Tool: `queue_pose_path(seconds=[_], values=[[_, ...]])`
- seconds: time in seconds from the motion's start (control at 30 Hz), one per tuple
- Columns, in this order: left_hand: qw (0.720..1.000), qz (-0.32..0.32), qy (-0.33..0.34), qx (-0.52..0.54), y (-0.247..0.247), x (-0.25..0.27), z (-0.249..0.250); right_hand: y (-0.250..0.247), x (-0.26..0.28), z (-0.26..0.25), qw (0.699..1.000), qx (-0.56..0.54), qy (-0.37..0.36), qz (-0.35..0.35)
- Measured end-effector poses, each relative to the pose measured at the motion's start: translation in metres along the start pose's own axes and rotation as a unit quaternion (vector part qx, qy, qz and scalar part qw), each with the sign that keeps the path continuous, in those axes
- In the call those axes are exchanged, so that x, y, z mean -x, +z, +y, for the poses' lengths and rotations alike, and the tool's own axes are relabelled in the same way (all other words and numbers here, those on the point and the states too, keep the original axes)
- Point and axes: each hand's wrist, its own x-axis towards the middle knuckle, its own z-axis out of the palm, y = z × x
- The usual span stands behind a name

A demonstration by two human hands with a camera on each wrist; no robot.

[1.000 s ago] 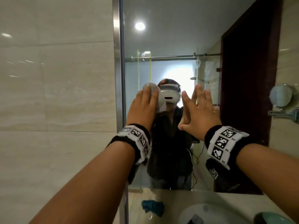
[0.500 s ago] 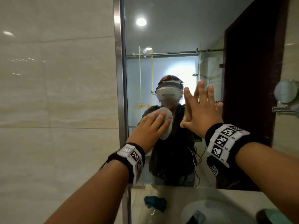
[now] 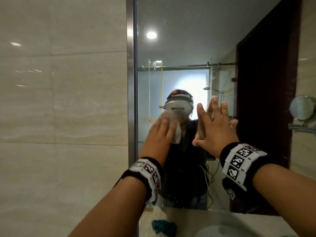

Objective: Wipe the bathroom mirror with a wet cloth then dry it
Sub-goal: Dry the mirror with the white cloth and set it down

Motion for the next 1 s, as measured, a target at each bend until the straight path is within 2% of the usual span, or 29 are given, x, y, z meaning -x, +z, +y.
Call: queue_pose_path(seconds=[0.07,0.17,0.23,0.3,0.43,0.57,0.67,0.73,0.8,0.93,1.0], values=[[0.999,-0.039,0.028,-0.017,0.006,0.011,0.009,0.0,0.002,0.002,1.0,0.011,-0.004,0.012],[0.995,-0.079,0.022,-0.051,-0.003,0.003,0.014,-0.003,0.004,0.009,0.999,0.004,-0.006,0.048],[0.998,-0.043,0.005,-0.056,-0.016,-0.009,0.016,-0.005,0.005,0.015,0.998,0.002,0.012,0.055],[0.999,-0.016,-0.012,-0.028,-0.029,-0.03,0.021,-0.005,0.005,0.02,0.999,-0.016,0.033,0.031],[0.999,0.022,-0.022,0.022,-0.043,-0.059,0.041,-0.002,0.003,0.022,0.999,-0.031,0.034,0.017],[0.996,0.0,0.09,0.005,-0.017,-0.048,0.05,-0.003,0.002,0.023,0.999,-0.037,0.037,0.015],[0.992,0.016,0.12,-0.042,0.008,-0.023,0.042,0.0,0.001,0.027,0.999,-0.014,0.026,0.028],[0.988,-0.003,0.149,-0.047,0.023,-0.006,0.032,0.002,0.002,0.028,0.999,-0.005,0.026,0.039],[0.989,-0.03,0.136,-0.054,0.029,0.01,0.022,0.006,0.008,0.026,0.999,0.003,0.027,0.044],[0.995,-0.055,0.065,-0.05,0.005,0.027,0.013,0.021,0.027,0.013,0.999,0.013,0.006,0.04],[0.998,-0.022,0.002,-0.058,-0.006,0.019,-0.004,0.028,0.032,0.006,0.999,0.014,0.002,0.035]])
